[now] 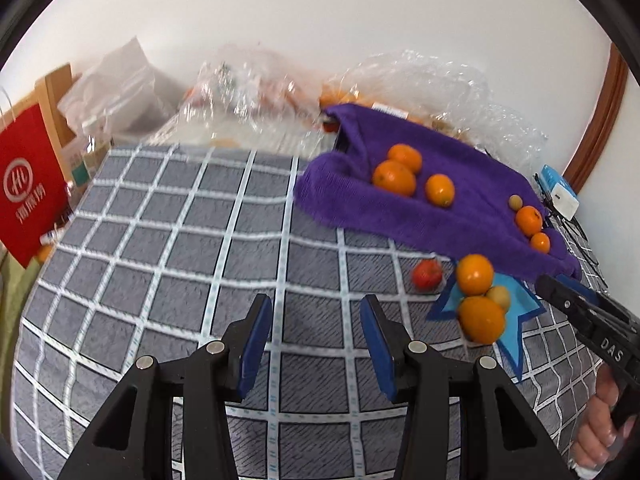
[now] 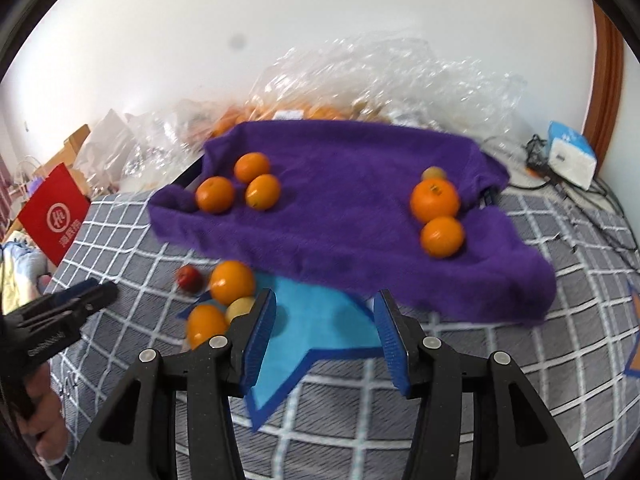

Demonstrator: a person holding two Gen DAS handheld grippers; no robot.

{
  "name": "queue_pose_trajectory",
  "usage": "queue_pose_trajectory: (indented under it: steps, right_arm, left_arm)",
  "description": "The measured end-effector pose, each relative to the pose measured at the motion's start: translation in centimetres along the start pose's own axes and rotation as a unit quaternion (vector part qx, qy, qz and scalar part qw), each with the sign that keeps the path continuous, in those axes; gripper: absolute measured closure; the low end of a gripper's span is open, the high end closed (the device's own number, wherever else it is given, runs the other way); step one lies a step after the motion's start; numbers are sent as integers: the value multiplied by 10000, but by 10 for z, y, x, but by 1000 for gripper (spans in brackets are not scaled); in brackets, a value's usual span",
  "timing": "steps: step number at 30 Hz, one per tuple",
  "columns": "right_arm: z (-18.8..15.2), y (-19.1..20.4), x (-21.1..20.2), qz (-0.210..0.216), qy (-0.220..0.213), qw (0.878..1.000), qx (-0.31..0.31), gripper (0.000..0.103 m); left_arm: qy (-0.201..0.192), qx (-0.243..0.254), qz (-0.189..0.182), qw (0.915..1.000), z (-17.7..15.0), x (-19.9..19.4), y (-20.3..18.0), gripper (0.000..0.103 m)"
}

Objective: Organize fruits
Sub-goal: 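Grasp the small yellow-green fruit on the tablecloth with the right gripper, then grasp a large orange with the left gripper while the right gripper holds its fruit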

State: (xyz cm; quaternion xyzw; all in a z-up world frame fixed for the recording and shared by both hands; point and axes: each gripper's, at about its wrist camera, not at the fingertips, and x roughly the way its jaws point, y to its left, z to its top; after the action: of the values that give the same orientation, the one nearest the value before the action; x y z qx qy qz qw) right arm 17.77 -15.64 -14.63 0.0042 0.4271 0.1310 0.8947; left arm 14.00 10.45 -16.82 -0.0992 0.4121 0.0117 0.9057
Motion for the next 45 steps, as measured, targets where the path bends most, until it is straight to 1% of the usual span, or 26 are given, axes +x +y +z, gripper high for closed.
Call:
queue_pose_trajectory:
  steps: [3, 4, 6, 8, 10, 12, 14, 17, 21, 23, 24, 25, 27, 28, 29, 31, 34, 38, 40, 43, 45]
  right_arm:
    - [-4, 9, 3, -45, -5, 10000, -65, 53]
    - [-4, 12, 7, -55, 39, 9999, -100, 54]
    - [-3, 15, 13, -16, 131, 9998, -114, 60]
    - [-2, 18, 19, 59, 212, 9997, -72, 62]
    - [0, 20, 22, 188, 220, 9996, -15, 62]
    - [1, 23, 24, 374, 290, 9989, 13, 62]
    - [2, 25, 25, 466, 332, 9984, 14, 62]
    - [2, 29, 25, 497, 374, 9981, -8, 62]
    - [1, 36, 28, 673, 487, 9965, -46, 62]
    - [2, 39, 30, 625, 475, 9969, -105, 63]
    - [2, 40, 32, 594, 495, 9969, -121, 68]
    - [2, 41, 35, 650, 538, 9964, -111, 69]
    - [1, 39, 41, 750, 661, 9950, -67, 76]
    - [1, 39, 41, 770, 651, 9949, -57, 76]
    - [1, 37, 39, 740, 629, 9952, -72, 76]
    - [1, 33, 31, 516, 498, 9974, -121, 76]
    - [-4, 13, 9, 159, 270, 9993, -205, 76]
    - [-15, -15, -1, -368, 266, 9981, -421, 76]
    - [-21, -26, 4, -431, 369, 9978, -339, 76]
    - [-28, -39, 10, -375, 443, 9982, -146, 76]
    - [-30, -41, 9, -358, 338, 9987, -161, 75]
  left_arm:
    - [46, -68, -73, 9999, -4, 6, 5, 59]
    - [49, -78, -85, 9999, -6, 7, 7, 59]
    - [1, -71, -120, 9999, -9, 9, 10, 59]
    - [-80, -55, -143, 9999, -12, 9, 12, 59]
    - [-97, -51, -211, 9997, -11, 8, 11, 59]
    - [-73, 14, -155, 9999, -12, 9, 9, 59]
    - [-75, 68, -187, 9998, -13, 8, 7, 57]
    - [-66, 79, -230, 9997, -14, 7, 7, 56]
    - [-85, -14, -256, 9996, -16, 6, 11, 56]
    - [-92, -36, -257, 9996, -16, 5, 12, 56]
    - [-92, -37, -255, 9996, -16, 5, 12, 56]
    - [-92, -34, -258, 9996, -16, 5, 12, 56]
    - [-91, -41, -265, 9996, -16, 5, 13, 56]
    - [-93, -45, -263, 9996, -16, 5, 13, 56]
    - [-94, -43, -265, 9996, -16, 5, 13, 56]
    - [-92, -56, -264, 9996, -17, 5, 14, 56]
    - [-82, -35, -262, 9996, -17, 6, 13, 55]
    - [-63, 36, -240, 9997, -17, 6, 10, 51]
    - [-44, 89, -215, 9997, -17, 7, 7, 49]
    - [-22, 137, -221, 9997, -17, 8, 5, 46]
    - [-18, 135, -238, 9996, -17, 8, 6, 46]
